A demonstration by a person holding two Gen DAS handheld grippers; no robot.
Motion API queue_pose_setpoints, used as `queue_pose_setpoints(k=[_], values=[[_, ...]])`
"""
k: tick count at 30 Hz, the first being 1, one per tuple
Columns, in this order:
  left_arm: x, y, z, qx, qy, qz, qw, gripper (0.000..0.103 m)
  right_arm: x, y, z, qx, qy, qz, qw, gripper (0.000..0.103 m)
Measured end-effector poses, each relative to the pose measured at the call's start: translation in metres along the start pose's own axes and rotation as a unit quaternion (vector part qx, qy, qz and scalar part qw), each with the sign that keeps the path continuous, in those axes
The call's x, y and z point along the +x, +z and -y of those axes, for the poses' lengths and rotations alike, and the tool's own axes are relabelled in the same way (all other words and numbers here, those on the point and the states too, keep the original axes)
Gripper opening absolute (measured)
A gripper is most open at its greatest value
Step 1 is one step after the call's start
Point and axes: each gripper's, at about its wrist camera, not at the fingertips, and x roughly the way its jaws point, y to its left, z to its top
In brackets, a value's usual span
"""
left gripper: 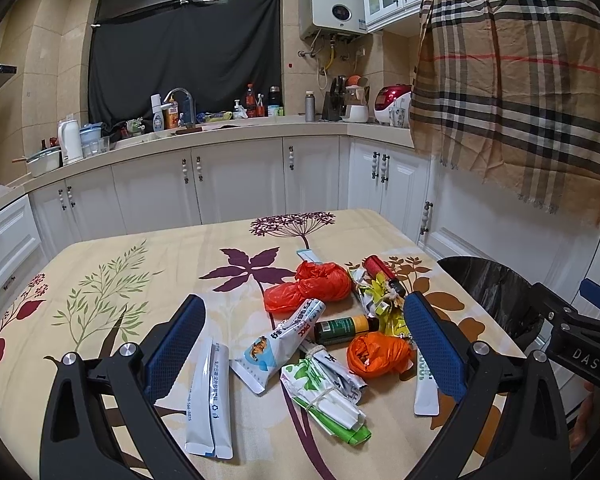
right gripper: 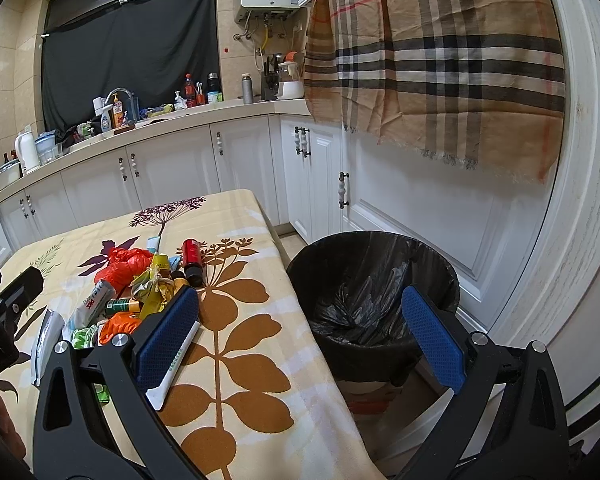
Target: Collect trash
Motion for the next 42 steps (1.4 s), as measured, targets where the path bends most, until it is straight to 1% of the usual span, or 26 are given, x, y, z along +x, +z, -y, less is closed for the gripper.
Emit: queue_pose_setpoints(k=[42], values=[[0.0022,0.0002,0.0020,0.001,0.000,-0.007,1.0000,0.097,0.0029,-0.0012,0.0050,0.003,-0.001,-0.004,1.000,0.099]])
